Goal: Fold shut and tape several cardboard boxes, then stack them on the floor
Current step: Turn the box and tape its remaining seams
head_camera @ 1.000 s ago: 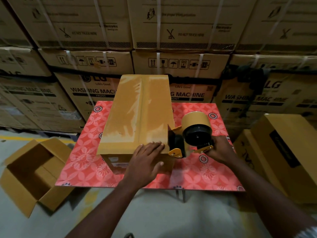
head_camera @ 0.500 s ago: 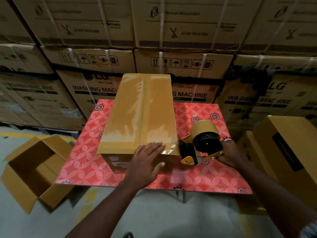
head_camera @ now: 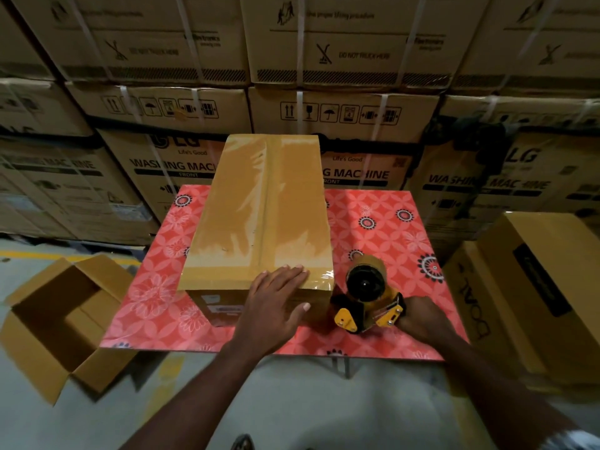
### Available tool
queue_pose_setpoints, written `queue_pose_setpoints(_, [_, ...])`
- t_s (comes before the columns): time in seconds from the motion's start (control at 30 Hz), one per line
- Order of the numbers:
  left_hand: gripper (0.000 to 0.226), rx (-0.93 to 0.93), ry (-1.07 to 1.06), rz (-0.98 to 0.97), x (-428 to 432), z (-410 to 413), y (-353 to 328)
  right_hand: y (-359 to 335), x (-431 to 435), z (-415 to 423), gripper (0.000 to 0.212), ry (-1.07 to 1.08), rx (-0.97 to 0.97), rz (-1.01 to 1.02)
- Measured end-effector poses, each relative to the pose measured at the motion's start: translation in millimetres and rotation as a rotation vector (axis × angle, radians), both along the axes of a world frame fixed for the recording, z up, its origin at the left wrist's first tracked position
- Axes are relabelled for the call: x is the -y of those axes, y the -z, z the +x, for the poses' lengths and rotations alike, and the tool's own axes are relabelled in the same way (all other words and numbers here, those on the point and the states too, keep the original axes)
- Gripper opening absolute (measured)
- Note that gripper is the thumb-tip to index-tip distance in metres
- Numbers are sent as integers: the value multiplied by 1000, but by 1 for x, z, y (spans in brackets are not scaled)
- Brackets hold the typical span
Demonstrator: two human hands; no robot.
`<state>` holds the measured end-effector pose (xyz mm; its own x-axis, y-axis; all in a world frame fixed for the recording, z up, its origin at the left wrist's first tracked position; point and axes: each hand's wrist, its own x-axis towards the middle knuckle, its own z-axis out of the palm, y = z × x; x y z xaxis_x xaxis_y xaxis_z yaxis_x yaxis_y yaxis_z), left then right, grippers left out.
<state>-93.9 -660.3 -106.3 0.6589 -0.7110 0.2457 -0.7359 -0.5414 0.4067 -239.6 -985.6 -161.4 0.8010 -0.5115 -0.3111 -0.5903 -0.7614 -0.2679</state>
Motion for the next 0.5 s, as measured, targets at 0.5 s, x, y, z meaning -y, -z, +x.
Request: queue_pose_setpoints(0.5, [59, 13, 0, -10, 0, 0, -1, 28, -86, 39, 26, 904, 310, 1318])
